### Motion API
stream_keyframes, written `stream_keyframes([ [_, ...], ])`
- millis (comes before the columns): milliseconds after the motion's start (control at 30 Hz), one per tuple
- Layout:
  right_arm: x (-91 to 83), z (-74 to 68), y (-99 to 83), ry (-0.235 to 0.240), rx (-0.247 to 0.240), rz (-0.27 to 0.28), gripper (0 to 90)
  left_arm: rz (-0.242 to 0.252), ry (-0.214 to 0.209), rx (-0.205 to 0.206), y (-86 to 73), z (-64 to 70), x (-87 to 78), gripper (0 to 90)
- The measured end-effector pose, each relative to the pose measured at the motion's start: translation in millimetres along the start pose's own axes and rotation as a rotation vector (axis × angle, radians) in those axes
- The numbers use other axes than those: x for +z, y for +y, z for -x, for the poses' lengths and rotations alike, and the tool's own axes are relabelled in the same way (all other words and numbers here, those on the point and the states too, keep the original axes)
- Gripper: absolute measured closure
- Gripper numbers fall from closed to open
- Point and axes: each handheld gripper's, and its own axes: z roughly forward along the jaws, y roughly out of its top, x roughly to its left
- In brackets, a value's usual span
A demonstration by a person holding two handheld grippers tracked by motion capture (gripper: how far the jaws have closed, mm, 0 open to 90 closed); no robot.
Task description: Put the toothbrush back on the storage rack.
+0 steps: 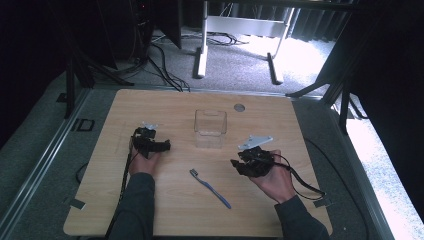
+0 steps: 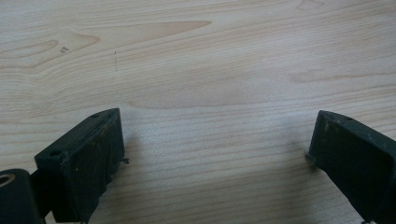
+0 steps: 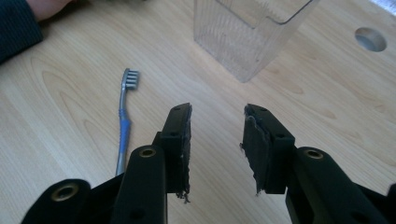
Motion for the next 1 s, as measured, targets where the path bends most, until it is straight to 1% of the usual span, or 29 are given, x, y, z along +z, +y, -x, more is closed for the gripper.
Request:
stream_keyframes([
  [133,3.6,-2.7,1.8,0.010,-0.006,-0.020,61.3,0.000,0.000,0.000,0.0,0.0,0.0,3.6],
  [167,8.0,-5.3,3.0,0.018,-0.012,-0.036,61.0,0.000,0.000,0.000,0.0,0.0,0.0,3.6],
  [200,9.1,-5.7,3.2,0.021,-0.017,-0.042,61.0,0.000,-0.001,0.000,0.0,0.0,0.0,3.6],
  [400,15.5,-11.0,4.1,0.023,-0.030,-0.066,61.1,0.000,-0.001,0.001,0.0,-0.1,0.0,3.6],
  [500,17.8,-13.1,4.6,0.035,-0.030,-0.077,61.2,0.000,0.000,0.001,0.0,-0.1,0.0,3.6],
  [700,20.1,-13.9,5.5,0.043,-0.032,-0.092,61.9,0.000,-0.001,0.000,0.0,0.0,0.0,3.6],
  [767,20.4,-14.8,6.9,0.037,-0.030,-0.096,62.2,0.000,0.000,0.000,0.0,0.0,0.0,3.6],
  [833,20.3,-16.6,10.2,0.040,-0.043,-0.100,62.2,0.000,0.000,0.000,0.0,0.0,0.0,3.6],
  [900,20.6,-19.2,13.5,0.033,-0.054,-0.103,62.2,0.000,-0.001,0.000,0.0,0.0,0.0,3.6],
  [967,21.3,-20.6,15.7,0.044,-0.054,-0.104,62.6,0.000,0.000,0.000,0.0,0.0,0.0,3.6],
  [1000,21.8,-21.8,16.7,0.041,-0.059,-0.113,62.8,0.000,0.000,0.000,0.0,0.0,0.0,3.6],
])
